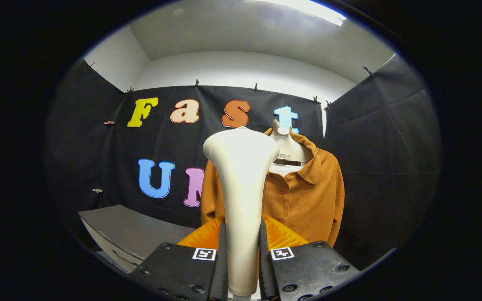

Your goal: Iron the clothes twice with a garment steamer, once on the left side and once on the right side.

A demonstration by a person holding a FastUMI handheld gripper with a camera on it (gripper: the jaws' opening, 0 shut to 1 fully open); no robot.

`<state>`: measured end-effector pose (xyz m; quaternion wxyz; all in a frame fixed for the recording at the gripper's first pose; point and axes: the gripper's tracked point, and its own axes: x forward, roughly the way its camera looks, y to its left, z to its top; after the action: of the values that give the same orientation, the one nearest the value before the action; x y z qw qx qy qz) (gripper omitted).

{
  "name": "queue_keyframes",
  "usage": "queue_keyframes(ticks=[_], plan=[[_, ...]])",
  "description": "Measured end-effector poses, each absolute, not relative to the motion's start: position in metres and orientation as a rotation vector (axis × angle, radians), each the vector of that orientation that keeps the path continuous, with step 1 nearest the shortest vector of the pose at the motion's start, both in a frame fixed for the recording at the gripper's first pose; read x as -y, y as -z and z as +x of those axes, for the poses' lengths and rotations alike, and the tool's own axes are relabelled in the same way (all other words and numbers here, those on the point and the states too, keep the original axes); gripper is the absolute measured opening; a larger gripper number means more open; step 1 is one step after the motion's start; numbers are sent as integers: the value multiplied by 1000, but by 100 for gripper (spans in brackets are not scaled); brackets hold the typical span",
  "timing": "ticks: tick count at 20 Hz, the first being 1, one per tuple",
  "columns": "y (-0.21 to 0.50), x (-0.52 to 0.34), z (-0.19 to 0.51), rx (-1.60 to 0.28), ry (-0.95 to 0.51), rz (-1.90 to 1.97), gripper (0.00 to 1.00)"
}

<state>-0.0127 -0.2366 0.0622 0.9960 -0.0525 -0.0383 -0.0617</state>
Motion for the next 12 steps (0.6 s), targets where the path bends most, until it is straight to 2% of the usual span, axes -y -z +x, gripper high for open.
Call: queue_keyframes(ticks=[12], plan=[[-58, 235, -6, 62, 127, -111, 32]])
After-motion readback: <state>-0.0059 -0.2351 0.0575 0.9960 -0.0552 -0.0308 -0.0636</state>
